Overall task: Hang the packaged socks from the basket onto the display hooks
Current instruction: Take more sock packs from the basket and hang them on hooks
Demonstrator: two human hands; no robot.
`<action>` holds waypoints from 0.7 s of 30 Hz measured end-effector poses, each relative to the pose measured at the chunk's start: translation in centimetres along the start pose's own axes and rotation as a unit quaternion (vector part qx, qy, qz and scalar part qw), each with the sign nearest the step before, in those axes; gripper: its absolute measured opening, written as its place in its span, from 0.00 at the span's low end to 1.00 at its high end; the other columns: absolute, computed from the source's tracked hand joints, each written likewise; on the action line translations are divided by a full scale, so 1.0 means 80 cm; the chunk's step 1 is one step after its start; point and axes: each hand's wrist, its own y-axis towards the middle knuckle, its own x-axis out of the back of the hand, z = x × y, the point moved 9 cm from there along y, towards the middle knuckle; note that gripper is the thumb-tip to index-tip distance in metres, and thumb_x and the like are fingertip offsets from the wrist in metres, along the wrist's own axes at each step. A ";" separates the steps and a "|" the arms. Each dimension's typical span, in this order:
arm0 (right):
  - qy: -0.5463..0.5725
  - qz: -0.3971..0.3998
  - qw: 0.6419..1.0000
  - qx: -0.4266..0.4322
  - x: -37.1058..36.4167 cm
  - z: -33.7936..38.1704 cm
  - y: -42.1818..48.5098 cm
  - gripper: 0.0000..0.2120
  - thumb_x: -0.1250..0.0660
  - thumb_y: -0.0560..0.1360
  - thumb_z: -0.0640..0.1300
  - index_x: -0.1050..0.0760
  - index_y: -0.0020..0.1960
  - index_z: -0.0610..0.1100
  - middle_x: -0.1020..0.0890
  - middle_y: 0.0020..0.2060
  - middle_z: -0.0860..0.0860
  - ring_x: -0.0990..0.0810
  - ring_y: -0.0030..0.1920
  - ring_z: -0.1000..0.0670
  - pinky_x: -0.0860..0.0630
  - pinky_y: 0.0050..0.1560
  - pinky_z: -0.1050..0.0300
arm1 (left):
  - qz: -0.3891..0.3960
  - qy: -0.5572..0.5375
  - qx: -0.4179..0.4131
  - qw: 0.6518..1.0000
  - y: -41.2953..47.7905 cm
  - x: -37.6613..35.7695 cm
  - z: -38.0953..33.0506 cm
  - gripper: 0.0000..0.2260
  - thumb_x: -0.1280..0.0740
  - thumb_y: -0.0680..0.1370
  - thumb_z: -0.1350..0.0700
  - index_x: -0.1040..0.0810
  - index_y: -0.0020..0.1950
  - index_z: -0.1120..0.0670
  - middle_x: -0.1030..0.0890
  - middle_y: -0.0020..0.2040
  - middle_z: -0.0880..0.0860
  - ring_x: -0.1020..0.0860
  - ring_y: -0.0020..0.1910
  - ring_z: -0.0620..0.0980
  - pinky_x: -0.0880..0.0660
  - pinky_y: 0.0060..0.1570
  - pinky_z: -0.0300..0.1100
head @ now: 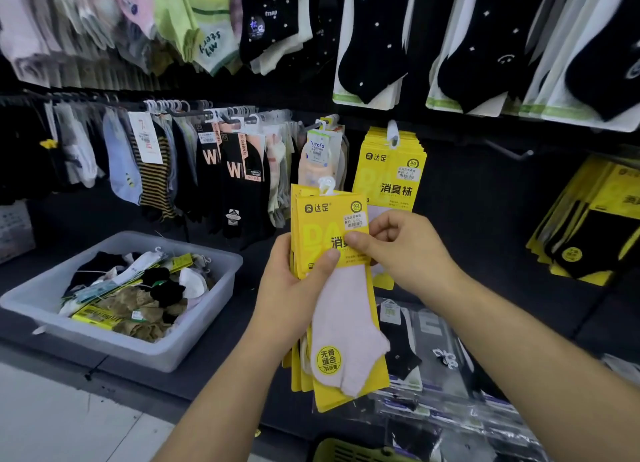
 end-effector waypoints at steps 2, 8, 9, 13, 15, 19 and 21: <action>0.042 0.006 0.999 -0.011 0.001 -0.007 0.001 0.11 0.22 0.71 0.46 0.21 0.45 0.39 0.15 0.35 0.46 0.17 0.33 0.52 0.22 0.31 0.59 | 0.000 -0.015 0.005 1.000 0.000 -0.001 0.001 0.21 0.24 0.68 0.33 0.22 0.58 0.34 0.13 0.56 0.41 0.13 0.54 0.43 0.16 0.45 0.38; 0.153 0.058 0.984 -0.078 0.001 -0.040 0.002 0.06 0.30 0.78 0.42 0.24 0.45 0.40 0.14 0.38 0.46 0.20 0.34 0.52 0.25 0.31 0.62 | 0.016 -0.057 0.020 0.998 -0.002 -0.007 0.000 0.23 0.25 0.73 0.36 0.24 0.64 0.43 0.12 0.57 0.42 0.13 0.54 0.43 0.17 0.44 0.35; 0.174 0.056 0.980 -0.084 0.003 -0.045 0.002 0.06 0.30 0.78 0.42 0.25 0.44 0.41 0.14 0.39 0.46 0.20 0.35 0.51 0.25 0.32 0.61 | 0.018 -0.055 0.019 0.998 -0.002 -0.008 0.000 0.22 0.26 0.74 0.38 0.24 0.64 0.43 0.12 0.57 0.42 0.13 0.54 0.43 0.17 0.45 0.34; 0.213 -0.011 0.975 -0.069 0.027 -0.056 0.006 0.05 0.32 0.79 0.40 0.26 0.46 0.42 0.14 0.38 0.48 0.20 0.34 0.52 0.28 0.30 0.61 | 0.008 -0.023 0.007 1.000 0.000 -0.007 0.000 0.16 0.28 0.76 0.41 0.23 0.63 0.40 0.13 0.58 0.39 0.15 0.57 0.40 0.17 0.51 0.38; 0.221 -0.080 0.971 -0.049 0.052 -0.056 0.008 0.02 0.32 0.79 0.38 0.23 0.51 0.43 0.13 0.39 0.50 0.18 0.33 0.56 0.27 0.28 0.65 | -0.008 0.000 0.003 1.000 0.002 0.000 0.002 0.11 0.28 0.80 0.45 0.23 0.61 0.38 0.14 0.57 0.38 0.15 0.57 0.39 0.19 0.57 0.42; 0.189 -0.171 0.967 -0.009 0.096 -0.050 0.017 0.04 0.32 0.79 0.38 0.21 0.53 0.44 0.13 0.42 0.51 0.14 0.41 0.54 0.21 0.36 0.62 | -0.013 0.061 -0.014 0.998 0.007 0.011 -0.001 0.10 0.29 0.83 0.48 0.25 0.59 0.34 0.15 0.55 0.34 0.16 0.54 0.34 0.21 0.54 0.39; 0.160 -0.193 0.968 0.011 0.106 -0.041 0.024 0.03 0.31 0.79 0.40 0.22 0.51 0.47 0.13 0.41 0.52 0.14 0.43 0.53 0.20 0.39 0.61 | -0.015 0.080 -0.020 0.996 0.008 0.014 -0.001 0.10 0.29 0.83 0.47 0.25 0.60 0.34 0.15 0.55 0.33 0.16 0.54 0.34 0.22 0.53 0.38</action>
